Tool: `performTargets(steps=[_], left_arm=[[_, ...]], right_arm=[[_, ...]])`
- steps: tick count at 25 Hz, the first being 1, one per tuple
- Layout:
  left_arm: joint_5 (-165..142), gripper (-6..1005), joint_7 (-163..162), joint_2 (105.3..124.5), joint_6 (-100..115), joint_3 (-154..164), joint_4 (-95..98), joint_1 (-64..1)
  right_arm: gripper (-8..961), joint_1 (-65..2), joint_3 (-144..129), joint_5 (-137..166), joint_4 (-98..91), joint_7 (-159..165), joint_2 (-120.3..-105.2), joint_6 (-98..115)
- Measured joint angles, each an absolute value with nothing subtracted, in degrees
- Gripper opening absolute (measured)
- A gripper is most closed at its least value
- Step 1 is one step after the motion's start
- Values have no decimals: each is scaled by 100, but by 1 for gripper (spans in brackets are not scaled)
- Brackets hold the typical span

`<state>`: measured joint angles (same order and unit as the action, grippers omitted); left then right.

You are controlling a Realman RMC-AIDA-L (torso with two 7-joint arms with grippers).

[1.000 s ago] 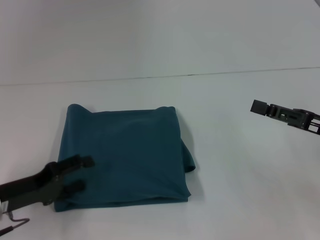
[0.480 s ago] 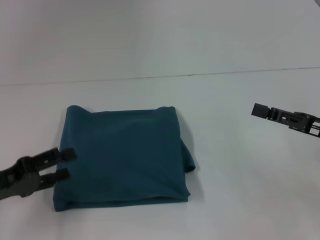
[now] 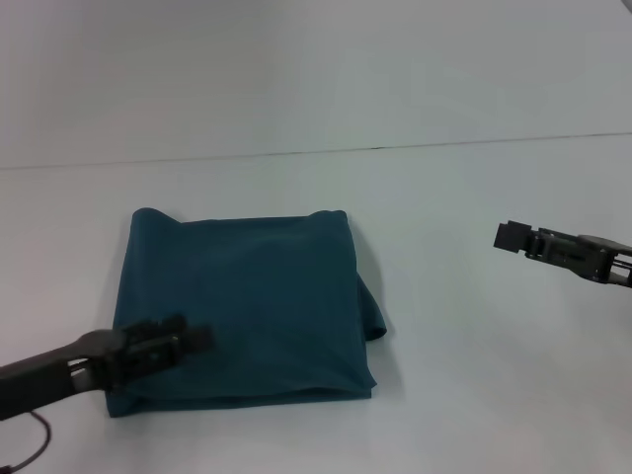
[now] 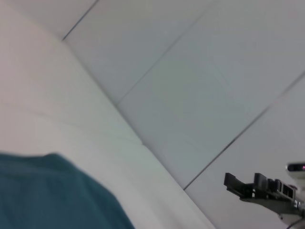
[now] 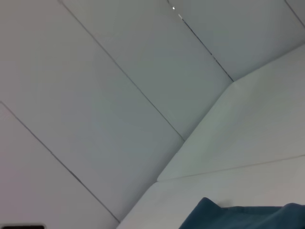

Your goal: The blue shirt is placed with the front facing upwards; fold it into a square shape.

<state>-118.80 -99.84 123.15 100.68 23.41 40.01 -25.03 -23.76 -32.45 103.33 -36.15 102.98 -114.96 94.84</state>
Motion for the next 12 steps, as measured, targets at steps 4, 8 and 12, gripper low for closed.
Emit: performTargets(steps=[4, 8, 12], left_arm=[[-11817, 908, -9650, 12350, 9995, 2345, 3991, -2636], [-11837, 908, -9617, 12174, 10125, 2459, 4027, -2824], [-11851, 909, -9541, 12041, 10357, 2712, 4116, -2857]], right_arm=[[626, -2355, -3297, 10369, -3619, 9516, -11502, 9506], [627, -2474, -3508, 10708, -3814, 8490, -11623, 9561], [629, -2623, -3946, 11345, -4358, 8387, -11863, 9621]])
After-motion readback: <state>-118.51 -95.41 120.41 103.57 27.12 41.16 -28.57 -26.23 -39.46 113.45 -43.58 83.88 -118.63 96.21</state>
